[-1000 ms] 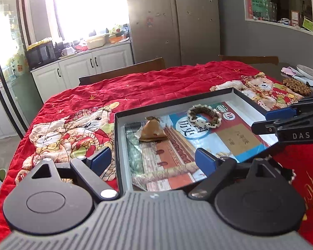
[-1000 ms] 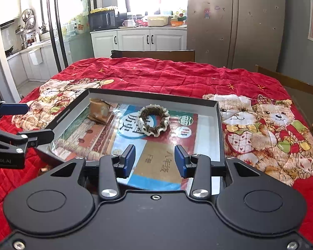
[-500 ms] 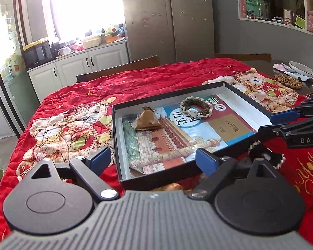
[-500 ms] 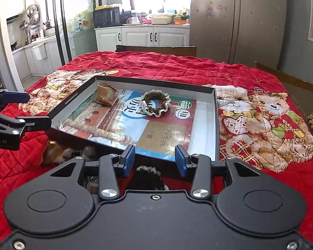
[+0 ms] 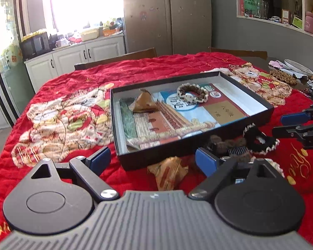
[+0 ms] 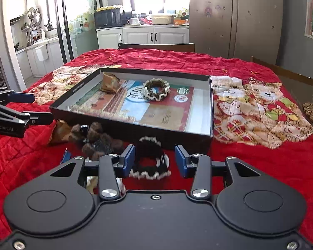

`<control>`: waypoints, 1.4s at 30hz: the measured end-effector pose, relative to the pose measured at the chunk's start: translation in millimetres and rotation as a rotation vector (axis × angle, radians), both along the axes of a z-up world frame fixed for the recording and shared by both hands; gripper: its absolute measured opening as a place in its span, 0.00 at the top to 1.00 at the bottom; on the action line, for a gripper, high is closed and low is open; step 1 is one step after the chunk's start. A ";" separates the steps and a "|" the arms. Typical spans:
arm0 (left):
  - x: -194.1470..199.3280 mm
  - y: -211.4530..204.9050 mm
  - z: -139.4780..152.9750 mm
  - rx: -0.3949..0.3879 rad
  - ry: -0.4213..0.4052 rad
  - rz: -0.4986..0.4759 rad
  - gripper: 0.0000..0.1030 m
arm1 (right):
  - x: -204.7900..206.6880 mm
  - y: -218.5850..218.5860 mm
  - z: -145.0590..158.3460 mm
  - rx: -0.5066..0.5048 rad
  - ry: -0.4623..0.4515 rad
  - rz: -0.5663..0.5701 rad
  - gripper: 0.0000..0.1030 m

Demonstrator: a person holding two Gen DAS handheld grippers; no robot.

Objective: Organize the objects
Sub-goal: 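Withdraw both tools from the box back toward the remaining items, then grasp gold Choco candy with left tool while right tool grasps cream scrunchie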

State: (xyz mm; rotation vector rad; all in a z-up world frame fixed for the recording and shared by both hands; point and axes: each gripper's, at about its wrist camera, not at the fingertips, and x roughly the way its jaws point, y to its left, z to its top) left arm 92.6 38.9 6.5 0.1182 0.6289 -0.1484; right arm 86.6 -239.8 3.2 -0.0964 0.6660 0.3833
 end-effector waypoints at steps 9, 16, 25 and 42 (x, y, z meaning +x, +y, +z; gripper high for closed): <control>-8.1 1.1 -16.5 -0.020 0.021 -0.038 0.10 | -27.2 1.9 -6.0 0.028 -0.004 0.062 0.62; -5.4 2.7 -30.0 -0.032 0.029 -0.044 0.10 | -36.6 9.6 -21.2 0.044 0.035 0.122 0.74; 7.5 5.5 -45.1 -0.069 0.040 -0.031 0.13 | -35.0 17.8 -34.8 0.029 0.047 0.119 0.77; 19.0 4.2 -54.8 -0.098 0.064 -0.001 0.31 | -34.9 20.4 -41.1 0.022 0.041 0.113 0.81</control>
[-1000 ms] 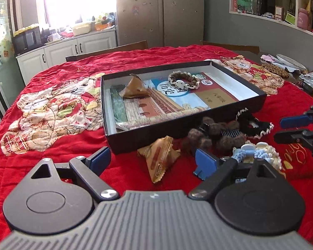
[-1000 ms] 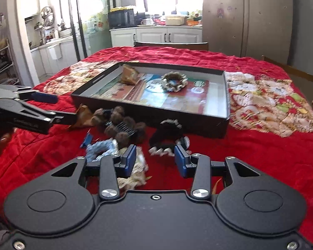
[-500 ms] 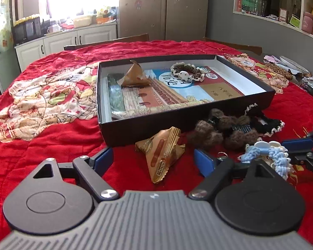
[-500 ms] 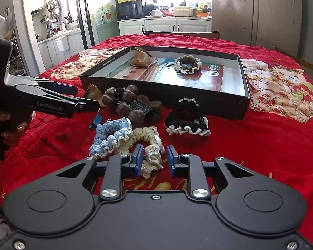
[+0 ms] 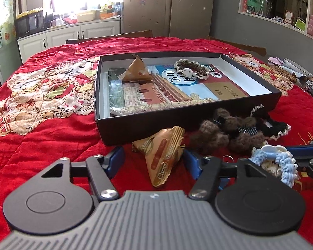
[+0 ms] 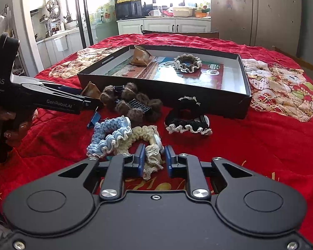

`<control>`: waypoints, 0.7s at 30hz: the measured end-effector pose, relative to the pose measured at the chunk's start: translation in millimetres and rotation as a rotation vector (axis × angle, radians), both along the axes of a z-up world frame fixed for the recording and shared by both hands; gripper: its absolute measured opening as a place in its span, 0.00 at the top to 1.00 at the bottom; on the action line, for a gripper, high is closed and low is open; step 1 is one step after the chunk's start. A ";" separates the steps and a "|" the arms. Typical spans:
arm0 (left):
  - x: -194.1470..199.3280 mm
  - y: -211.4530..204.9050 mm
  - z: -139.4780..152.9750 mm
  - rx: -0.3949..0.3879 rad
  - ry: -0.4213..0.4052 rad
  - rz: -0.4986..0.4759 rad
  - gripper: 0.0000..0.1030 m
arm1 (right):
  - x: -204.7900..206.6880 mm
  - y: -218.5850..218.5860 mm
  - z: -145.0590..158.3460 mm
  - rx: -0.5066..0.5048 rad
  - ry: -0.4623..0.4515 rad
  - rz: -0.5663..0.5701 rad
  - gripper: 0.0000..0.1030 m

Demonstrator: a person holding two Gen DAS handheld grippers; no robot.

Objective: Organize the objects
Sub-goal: 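Grasp gold Choco candy with left tool while right tool grasps cream scrunchie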

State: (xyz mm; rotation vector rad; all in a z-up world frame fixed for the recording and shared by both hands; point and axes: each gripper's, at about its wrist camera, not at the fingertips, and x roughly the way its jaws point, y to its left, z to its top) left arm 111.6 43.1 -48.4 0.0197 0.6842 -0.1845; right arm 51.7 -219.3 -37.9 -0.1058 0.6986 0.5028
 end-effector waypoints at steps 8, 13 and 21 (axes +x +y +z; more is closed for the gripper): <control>4.1 0.4 1.6 -0.035 0.014 0.021 0.30 | 0.3 0.2 0.0 -0.001 0.001 0.000 0.81; 5.5 1.5 3.0 -0.064 0.020 0.045 0.30 | 0.3 0.4 -0.2 -0.003 -0.002 0.000 0.82; 7.0 5.0 3.0 -0.076 0.030 0.081 0.45 | -1.9 2.8 -0.6 -0.016 -0.009 0.006 0.85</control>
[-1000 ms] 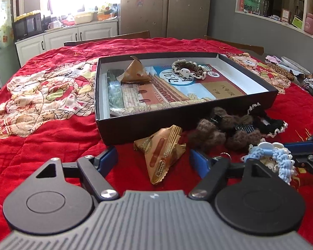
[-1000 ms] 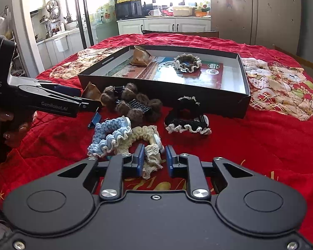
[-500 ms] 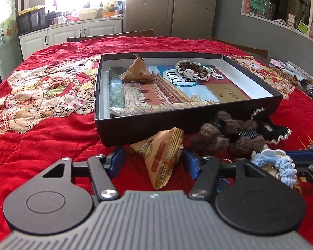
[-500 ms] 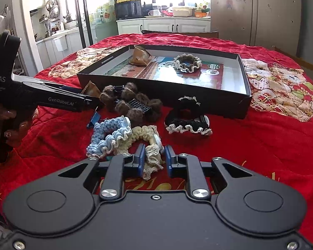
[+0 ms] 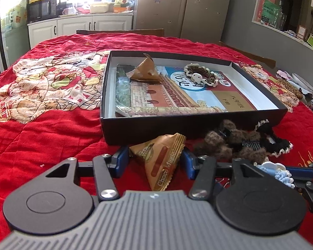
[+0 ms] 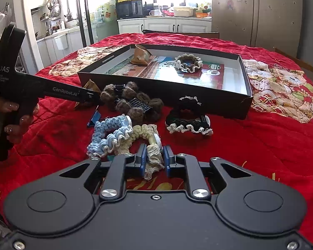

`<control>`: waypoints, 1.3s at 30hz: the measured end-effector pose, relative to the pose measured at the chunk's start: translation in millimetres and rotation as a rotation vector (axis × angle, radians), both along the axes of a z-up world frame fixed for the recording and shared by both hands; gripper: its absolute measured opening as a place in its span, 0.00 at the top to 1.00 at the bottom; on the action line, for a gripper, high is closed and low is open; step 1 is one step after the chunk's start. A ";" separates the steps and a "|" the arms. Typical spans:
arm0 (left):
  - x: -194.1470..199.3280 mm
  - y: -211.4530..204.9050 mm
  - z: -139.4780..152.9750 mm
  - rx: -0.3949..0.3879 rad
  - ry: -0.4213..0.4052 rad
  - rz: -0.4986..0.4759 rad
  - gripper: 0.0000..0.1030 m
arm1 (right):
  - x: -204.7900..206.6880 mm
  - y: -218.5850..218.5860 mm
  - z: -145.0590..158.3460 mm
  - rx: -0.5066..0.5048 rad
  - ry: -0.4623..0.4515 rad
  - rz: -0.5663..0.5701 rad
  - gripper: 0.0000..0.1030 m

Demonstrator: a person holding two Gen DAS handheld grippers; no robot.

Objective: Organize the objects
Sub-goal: 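Grasp gold Choco candy with left tool while right tool grasps cream scrunchie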

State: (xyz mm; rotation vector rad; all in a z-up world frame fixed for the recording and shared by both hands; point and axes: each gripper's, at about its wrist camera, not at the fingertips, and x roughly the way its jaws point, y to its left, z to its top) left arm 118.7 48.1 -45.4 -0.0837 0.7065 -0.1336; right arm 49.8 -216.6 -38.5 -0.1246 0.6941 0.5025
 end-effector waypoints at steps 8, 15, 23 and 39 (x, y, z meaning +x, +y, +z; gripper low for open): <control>-2.0 1.6 0.5 0.005 0.002 0.006 0.50 | -1.3 1.3 0.7 -0.003 -0.004 0.002 0.87; -3.1 2.7 1.0 -0.001 0.001 0.006 0.51 | -3.6 2.4 2.5 -0.013 -0.016 0.007 0.88; -6.9 4.7 2.8 -0.007 0.001 0.002 0.52 | -5.4 0.5 8.4 -0.008 -0.036 0.007 0.88; -27.0 -1.3 21.2 0.001 -0.035 -0.049 0.53 | -18.3 -3.4 34.1 -0.001 -0.130 0.018 0.89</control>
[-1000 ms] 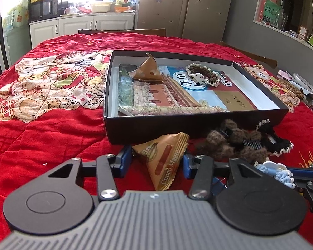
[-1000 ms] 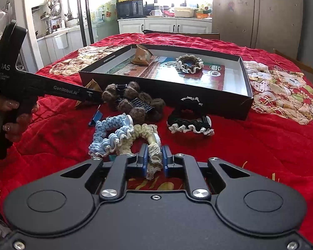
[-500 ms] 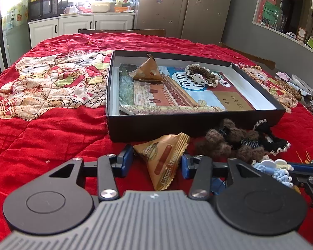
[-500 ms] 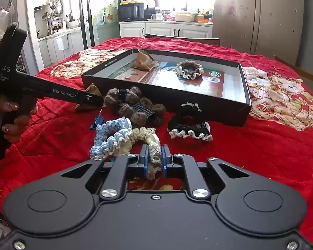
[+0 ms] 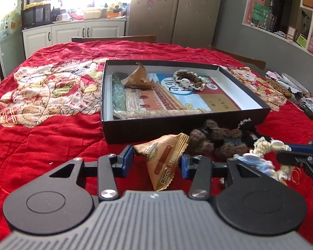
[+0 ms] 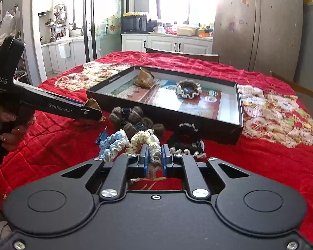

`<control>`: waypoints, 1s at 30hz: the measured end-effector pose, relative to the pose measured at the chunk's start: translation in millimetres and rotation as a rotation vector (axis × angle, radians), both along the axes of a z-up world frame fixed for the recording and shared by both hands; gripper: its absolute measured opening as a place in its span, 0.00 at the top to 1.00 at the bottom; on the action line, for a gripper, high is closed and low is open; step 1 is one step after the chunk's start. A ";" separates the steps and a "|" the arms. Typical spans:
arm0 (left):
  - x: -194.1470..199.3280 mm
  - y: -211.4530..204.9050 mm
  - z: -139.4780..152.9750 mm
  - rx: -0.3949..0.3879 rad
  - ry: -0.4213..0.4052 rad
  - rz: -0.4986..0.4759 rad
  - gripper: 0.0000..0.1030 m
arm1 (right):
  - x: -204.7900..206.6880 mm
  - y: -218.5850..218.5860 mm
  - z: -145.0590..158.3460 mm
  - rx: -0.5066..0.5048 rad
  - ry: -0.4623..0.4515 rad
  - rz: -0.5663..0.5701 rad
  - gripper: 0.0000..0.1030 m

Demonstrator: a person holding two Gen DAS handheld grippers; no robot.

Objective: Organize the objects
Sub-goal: 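Grasp gold Choco candy with left tool while right tool grasps cream scrunchie, then carry the candy with left tool while right tool carries scrunchie over the box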

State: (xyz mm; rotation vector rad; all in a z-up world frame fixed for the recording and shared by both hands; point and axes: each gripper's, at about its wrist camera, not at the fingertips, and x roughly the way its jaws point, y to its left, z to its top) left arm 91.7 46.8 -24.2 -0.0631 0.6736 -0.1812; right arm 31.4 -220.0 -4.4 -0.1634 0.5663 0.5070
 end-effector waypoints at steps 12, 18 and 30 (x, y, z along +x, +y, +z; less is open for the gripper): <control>-12.2 -11.0 24.6 0.013 -0.056 -0.052 0.53 | -7.0 -1.5 19.6 -0.003 -0.058 0.005 0.89; -12.5 -16.3 33.5 0.024 -0.078 -0.063 0.53 | -6.9 -1.8 28.0 0.000 -0.083 0.000 0.89; -1.4 -25.2 50.5 0.032 -0.121 -0.084 0.53 | 6.4 -4.7 48.6 0.014 -0.134 -0.025 0.89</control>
